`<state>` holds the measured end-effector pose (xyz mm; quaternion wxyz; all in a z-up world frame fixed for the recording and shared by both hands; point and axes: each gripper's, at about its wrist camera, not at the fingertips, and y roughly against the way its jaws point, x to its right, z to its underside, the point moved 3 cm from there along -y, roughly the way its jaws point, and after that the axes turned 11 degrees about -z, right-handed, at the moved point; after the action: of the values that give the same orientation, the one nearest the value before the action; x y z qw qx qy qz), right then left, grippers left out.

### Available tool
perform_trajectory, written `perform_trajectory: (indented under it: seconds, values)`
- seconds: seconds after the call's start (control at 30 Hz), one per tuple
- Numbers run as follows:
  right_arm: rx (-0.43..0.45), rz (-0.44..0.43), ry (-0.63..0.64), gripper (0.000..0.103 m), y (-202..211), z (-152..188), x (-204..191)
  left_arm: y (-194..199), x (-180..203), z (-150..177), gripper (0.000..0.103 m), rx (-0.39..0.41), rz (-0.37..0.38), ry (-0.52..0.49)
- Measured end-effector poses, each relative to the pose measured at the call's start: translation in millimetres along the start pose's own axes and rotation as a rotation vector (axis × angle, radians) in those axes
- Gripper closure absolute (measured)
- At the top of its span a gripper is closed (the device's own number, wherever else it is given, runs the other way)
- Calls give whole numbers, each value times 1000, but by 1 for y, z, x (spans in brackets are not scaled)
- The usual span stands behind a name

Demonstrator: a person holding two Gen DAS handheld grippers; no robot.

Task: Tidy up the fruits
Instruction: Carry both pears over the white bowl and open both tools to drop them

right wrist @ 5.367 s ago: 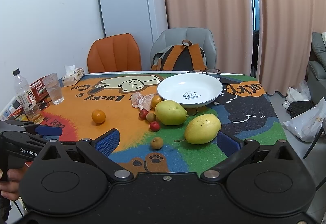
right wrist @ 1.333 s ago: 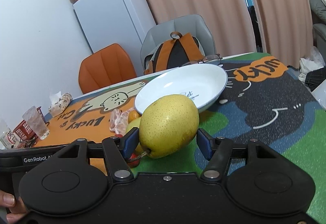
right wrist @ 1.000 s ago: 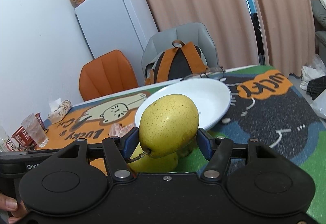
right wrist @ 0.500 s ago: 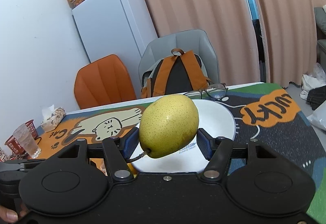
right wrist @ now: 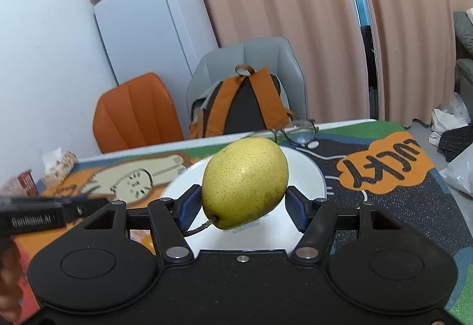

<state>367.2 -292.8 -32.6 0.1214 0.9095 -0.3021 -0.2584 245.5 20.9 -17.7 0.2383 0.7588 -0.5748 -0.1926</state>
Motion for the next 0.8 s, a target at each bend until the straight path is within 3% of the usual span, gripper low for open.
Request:
perform_trajectory:
  seconds: [0.23, 0.57, 0.7, 0.8]
  values:
    - [-70, -8, -64, 41, -19, 13, 19, -27, 16, -6, 79, -29, 1, -16]
    - [28, -49, -72, 41, 6, 0, 19, -59, 47, -8, 79, -57, 29, -51]
    - [22, -42, -67, 40, 6, -2, 21, -66, 54, -8, 78, -70, 20, -63]
    - [12, -39, -87, 40, 5, -1, 25, -69, 57, -7, 71, -75, -45, -85]
